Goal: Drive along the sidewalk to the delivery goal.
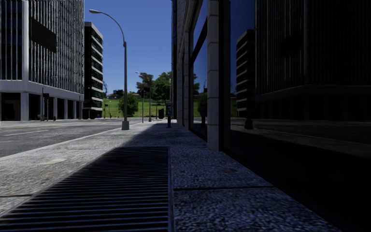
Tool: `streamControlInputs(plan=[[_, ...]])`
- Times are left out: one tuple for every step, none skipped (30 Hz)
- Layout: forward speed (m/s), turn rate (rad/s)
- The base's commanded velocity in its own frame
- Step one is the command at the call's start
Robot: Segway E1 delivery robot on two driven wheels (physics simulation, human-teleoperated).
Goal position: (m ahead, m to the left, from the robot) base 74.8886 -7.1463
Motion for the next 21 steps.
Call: streamControlInputs(plan=[[2.0, 0.31], [2.0, 0.31], [2.0, 0.31], [2.0, 0.31], [2.0, 0.31], [2.0, 0.31], [2.0, 0.31], [2.0, 0.31], [2.0, 0.31], [2.0, 0.31], [2.0, 0.31], [2.0, 0.31], [2.0, 0.31], [2.0, 0.31], [2.0, 0.31], [2.0, 0.31], [2.0, 0.31], [2.0, 0.31], [2.0, 0.31], [2.0, 0.31], [2.0, 0.31]])
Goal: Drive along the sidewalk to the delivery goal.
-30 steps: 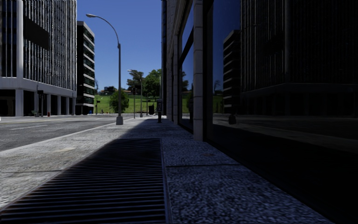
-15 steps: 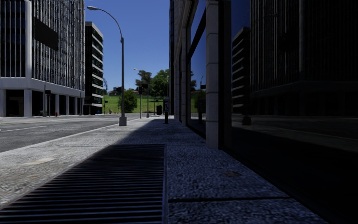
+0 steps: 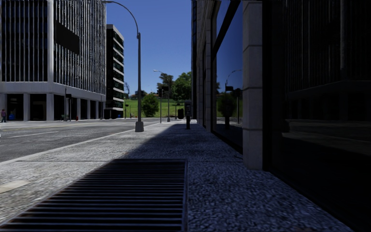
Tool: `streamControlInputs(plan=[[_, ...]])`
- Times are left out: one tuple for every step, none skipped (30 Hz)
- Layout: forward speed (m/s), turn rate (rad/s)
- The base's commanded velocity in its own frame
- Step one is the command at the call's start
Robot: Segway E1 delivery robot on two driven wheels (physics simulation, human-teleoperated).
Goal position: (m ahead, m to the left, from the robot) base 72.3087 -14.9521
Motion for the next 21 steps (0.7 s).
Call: streamControlInputs(plan=[[2.0, 0.3], [2.0, 0.29], [2.0, 0.29], [2.0, 0.29], [2.0, 0.29], [2.0, 0.29], [2.0, 0.29], [2.0, 0.29], [2.0, 0.29], [2.0, 0.29], [2.0, 0.29], [2.0, 0.29], [2.0, 0.29], [2.0, 0.18], [2.0, 0.18], [2.0, 0.05], [2.0, 0.0], [2.0, 0.0], [2.0, 0.0], [2.0, 0.0], [2.0, 0.0]])
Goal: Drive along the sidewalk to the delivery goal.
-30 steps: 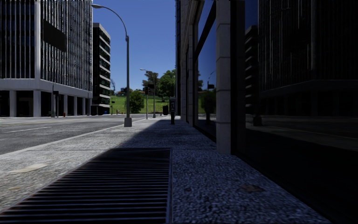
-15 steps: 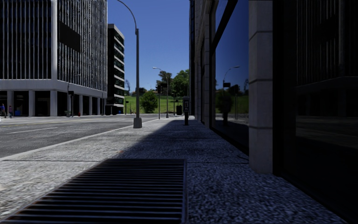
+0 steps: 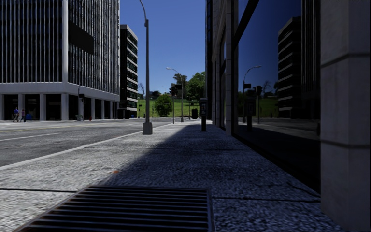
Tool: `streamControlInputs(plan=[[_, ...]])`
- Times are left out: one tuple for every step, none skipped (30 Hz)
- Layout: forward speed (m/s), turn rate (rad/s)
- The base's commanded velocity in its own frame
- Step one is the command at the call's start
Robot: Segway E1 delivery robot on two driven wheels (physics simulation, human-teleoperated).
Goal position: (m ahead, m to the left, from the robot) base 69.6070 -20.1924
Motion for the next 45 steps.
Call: streamControlInputs(plan=[[2.0, 0.0], [2.0, 0.0], [2.0, 0.0], [2.0, 0.0], [2.0, 0.0], [2.0, 0.0], [2.0, 0.0], [2.0, 0.0], [2.0, 0.0], [2.0, 0.0], [2.0, 0.0], [2.0, 0.0], [2.0, 0.0], [2.0, 0.0], [2.0, 0.0], [2.0, 0.0], [2.0, 0.0], [2.0, 0.0], [2.0, 0.0], [2.0, 0.0], [2.0, 0.0], [2.0, 0.0], [2.0, 0.0], [2.0, 0.0], [2.0, 0.0], [2.0, 0.0], [2.0, 0.0], [2.0, 0.0], [2.0, 0.0], [2.0, 0.0], [2.0, 0.0], [2.0, 0.0], [2.0, 0.0], [2.0, 0.0], [2.0, 0.0], [2.0, 0.0], [2.0, 0.0], [2.0, 0.0], [2.0, 0.0], [2.0, 0.0], [2.0, 0.0], [2.0, 0.0], [2.0, 0.0], [2.0, 0.0], [2.0, 0.0]])
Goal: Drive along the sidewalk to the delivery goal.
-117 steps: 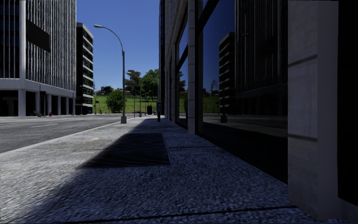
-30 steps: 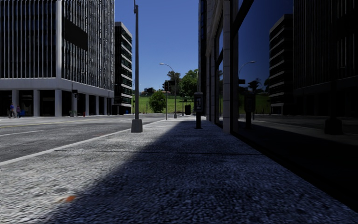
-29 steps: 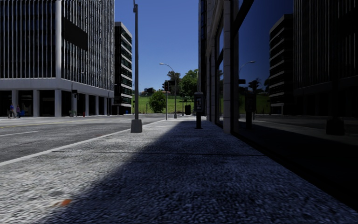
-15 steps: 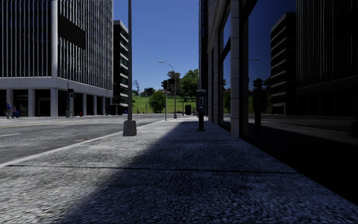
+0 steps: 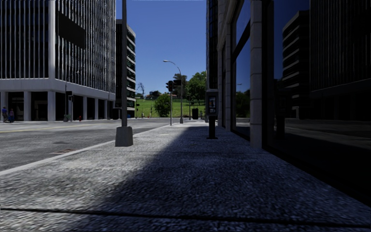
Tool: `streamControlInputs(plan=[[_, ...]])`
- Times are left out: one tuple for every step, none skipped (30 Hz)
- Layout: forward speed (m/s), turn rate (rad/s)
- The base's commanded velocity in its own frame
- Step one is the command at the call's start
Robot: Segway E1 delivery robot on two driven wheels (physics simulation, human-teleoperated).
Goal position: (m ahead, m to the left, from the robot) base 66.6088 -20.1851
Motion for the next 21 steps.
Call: streamControlInputs(plan=[[2.0, 0.0], [2.0, 0.0], [2.0, 0.0], [2.0, 0.0], [2.0, 0.0], [2.0, 0.0], [2.0, 0.0], [2.0, 0.0], [2.0, 0.0], [2.0, 0.0], [2.0, 0.0], [2.0, 0.0], [2.0, 0.0], [2.0, 0.0], [2.0, 0.0], [2.0, 0.0], [2.0, 0.0], [2.0, 0.0], [2.0, 0.0], [2.0, 0.0], [2.0, 0.0]])
